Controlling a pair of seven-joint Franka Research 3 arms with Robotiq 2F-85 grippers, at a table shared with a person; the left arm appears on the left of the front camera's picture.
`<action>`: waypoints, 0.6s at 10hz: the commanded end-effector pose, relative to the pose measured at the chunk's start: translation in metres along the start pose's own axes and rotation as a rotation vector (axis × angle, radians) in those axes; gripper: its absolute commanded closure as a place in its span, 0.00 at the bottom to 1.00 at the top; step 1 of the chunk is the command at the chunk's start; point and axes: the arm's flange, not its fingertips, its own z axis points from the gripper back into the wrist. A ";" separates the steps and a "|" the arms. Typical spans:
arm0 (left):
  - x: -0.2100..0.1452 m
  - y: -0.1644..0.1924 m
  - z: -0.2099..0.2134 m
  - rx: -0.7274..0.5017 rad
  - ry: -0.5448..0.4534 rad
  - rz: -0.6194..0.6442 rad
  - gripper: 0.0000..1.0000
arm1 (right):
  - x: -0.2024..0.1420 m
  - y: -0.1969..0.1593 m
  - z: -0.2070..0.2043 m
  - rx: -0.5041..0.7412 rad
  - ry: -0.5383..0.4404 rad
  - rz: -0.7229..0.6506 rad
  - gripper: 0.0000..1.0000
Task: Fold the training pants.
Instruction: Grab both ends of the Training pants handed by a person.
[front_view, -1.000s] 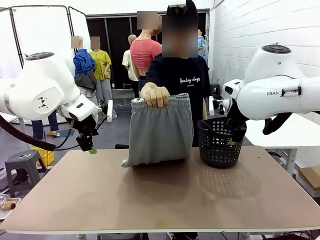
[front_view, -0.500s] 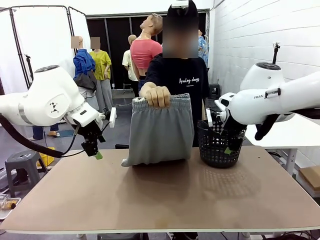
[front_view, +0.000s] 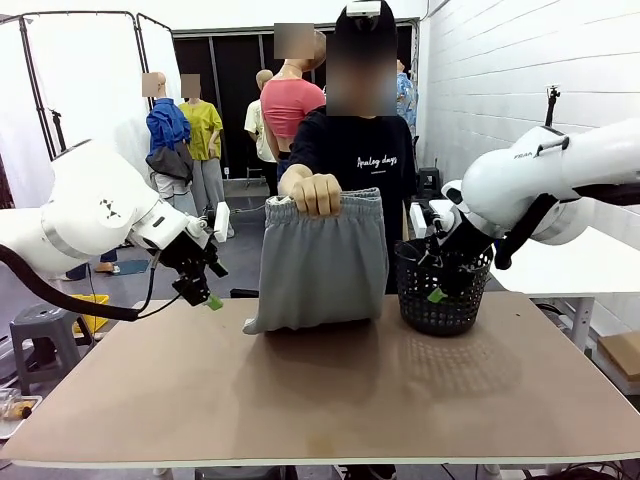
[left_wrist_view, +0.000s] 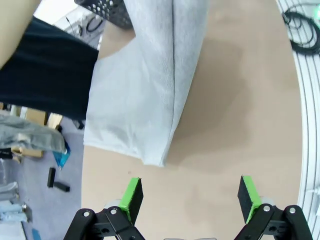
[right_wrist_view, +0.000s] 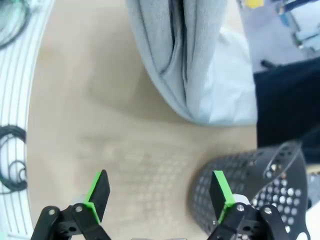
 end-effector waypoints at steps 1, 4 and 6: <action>-0.001 0.003 -0.013 0.000 -0.094 -0.001 0.00 | -0.003 -0.011 -0.012 0.016 -0.183 -0.013 0.00; 0.005 -0.001 -0.019 0.010 -0.180 0.012 0.00 | 0.005 -0.009 -0.023 0.019 -0.289 -0.050 0.00; 0.008 -0.004 -0.022 0.046 -0.236 0.045 0.00 | 0.008 -0.009 -0.025 0.040 -0.348 -0.049 0.00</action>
